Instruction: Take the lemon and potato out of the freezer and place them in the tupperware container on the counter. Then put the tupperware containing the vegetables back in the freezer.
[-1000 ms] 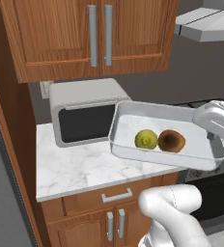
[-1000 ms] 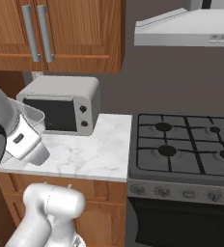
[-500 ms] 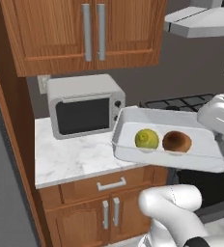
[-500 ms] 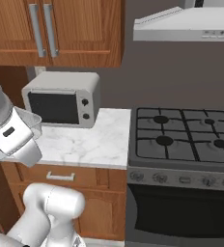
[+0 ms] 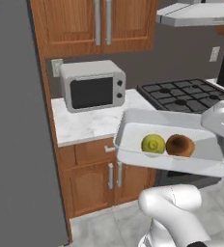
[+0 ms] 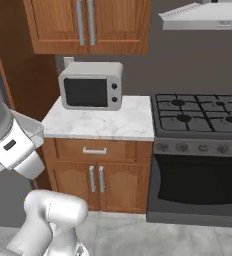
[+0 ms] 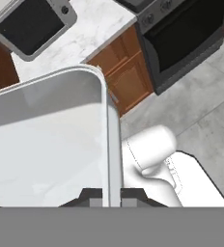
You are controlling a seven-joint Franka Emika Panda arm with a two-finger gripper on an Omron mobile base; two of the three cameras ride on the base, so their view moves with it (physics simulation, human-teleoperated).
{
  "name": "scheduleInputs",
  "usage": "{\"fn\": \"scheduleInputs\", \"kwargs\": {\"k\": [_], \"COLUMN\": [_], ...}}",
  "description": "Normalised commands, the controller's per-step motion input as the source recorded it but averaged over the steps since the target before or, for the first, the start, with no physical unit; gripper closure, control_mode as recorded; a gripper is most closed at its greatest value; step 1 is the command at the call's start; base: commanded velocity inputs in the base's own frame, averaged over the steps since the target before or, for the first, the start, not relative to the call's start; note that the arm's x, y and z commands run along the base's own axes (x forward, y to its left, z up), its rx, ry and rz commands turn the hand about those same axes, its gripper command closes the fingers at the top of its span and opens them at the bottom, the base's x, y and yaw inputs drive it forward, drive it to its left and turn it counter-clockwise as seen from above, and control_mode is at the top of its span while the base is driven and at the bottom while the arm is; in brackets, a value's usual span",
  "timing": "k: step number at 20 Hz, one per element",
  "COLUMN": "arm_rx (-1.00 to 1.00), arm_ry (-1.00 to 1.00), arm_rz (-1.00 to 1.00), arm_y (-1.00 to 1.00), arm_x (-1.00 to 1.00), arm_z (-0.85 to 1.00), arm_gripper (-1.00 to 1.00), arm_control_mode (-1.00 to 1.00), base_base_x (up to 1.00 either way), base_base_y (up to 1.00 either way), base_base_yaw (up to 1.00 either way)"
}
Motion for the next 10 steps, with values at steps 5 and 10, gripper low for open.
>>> {"fn": "scheduleInputs", "kwargs": {"k": [5, 10], "arm_rx": [0.00, 0.00], "arm_ry": [0.00, 0.00], "arm_rz": [0.00, 0.00], "arm_y": [0.00, 0.00], "arm_x": [0.00, 0.00], "arm_z": [0.00, 0.00], "arm_gripper": [1.00, 1.00], "arm_control_mode": [1.00, 1.00], "base_base_x": [-0.19, 0.00], "base_base_y": [1.00, 1.00], "base_base_yaw": [-0.11, -0.10]}}
